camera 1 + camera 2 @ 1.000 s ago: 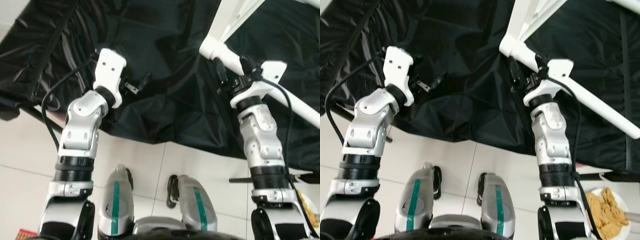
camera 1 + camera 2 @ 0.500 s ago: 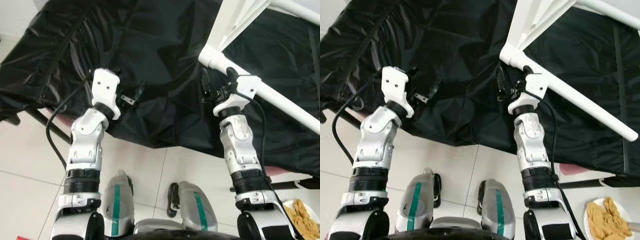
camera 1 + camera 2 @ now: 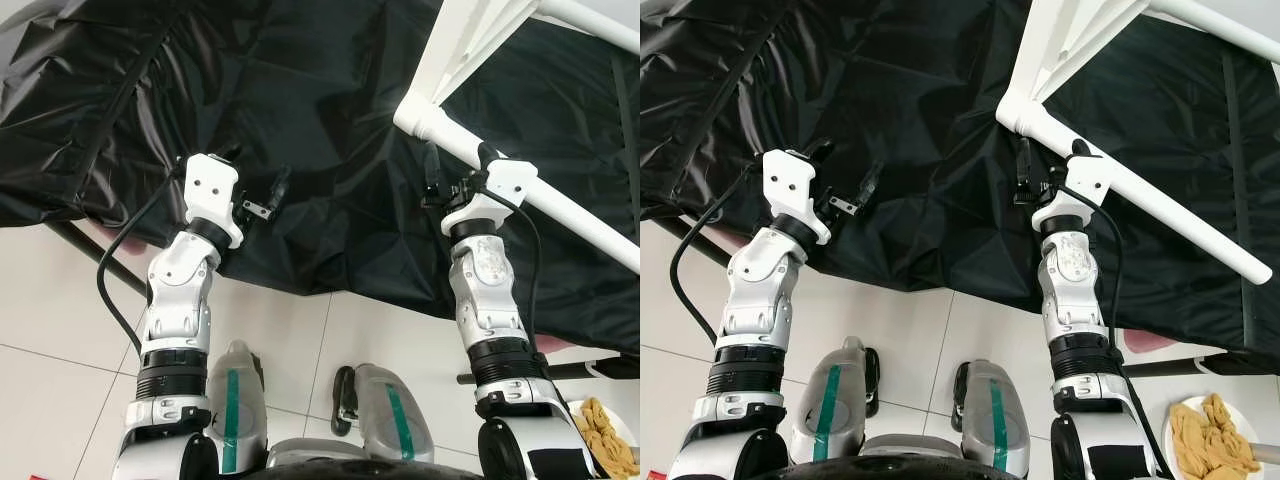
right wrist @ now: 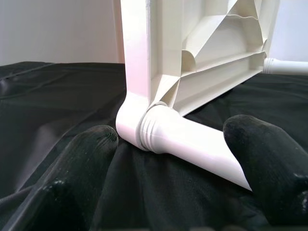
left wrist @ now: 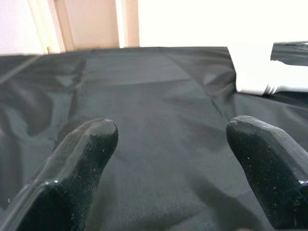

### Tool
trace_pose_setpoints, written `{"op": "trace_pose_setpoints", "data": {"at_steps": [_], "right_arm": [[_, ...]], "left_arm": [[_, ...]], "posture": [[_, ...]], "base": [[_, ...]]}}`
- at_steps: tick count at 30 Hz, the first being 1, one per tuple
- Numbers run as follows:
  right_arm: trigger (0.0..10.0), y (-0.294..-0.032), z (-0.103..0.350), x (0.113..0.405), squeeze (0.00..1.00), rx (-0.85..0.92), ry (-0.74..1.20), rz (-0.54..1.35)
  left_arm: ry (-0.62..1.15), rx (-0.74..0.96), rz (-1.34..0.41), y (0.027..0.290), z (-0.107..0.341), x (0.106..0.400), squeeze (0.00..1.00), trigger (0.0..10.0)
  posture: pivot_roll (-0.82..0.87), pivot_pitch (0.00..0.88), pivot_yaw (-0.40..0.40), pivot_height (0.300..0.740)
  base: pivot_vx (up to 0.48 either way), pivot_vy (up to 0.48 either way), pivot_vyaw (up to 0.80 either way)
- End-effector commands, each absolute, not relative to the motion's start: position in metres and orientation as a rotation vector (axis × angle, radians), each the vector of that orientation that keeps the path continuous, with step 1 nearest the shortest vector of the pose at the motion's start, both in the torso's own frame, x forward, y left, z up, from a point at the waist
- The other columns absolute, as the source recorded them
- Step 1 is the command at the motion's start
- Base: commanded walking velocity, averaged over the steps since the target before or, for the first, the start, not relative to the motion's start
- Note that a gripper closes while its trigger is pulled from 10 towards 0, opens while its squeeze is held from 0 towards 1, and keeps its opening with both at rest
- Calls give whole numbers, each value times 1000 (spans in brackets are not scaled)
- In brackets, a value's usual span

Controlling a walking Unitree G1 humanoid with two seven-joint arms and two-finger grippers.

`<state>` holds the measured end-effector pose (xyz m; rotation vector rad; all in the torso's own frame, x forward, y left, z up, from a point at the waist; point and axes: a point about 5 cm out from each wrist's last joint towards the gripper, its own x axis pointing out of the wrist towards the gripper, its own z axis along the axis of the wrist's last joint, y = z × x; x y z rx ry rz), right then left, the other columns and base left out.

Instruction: Building children table

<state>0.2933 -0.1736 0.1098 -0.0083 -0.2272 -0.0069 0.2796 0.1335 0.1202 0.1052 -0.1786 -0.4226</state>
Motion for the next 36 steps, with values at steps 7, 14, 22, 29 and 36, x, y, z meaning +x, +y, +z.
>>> {"op": "trace_pose_setpoints", "data": {"at_steps": [7,14,22,29,36], "right_arm": [[10000,-176,110,296,0,-26,-236,-11],[10000,-172,108,294,0,-41,-238,9],[10000,-163,123,297,0,-47,-299,19],[10000,-161,133,297,0,-53,-338,25],[10000,-157,135,300,0,-71,-349,47]], "left_arm": [[-205,41,-147,139,120,280,0,10000],[-224,61,-181,136,122,281,0,10000],[-276,78,-203,132,136,289,0,10000],[-311,93,-233,127,146,291,0,10000],[-344,102,-239,126,156,298,0,10000]], "posture": [[110,15,-73,740],[110,16,-75,740],[97,14,-57,740],[94,13,-67,740],[104,18,-74,740]], "base": [[0,0,0],[0,0,0],[0,0,0],[0,0,0],[0,0,0]]}}
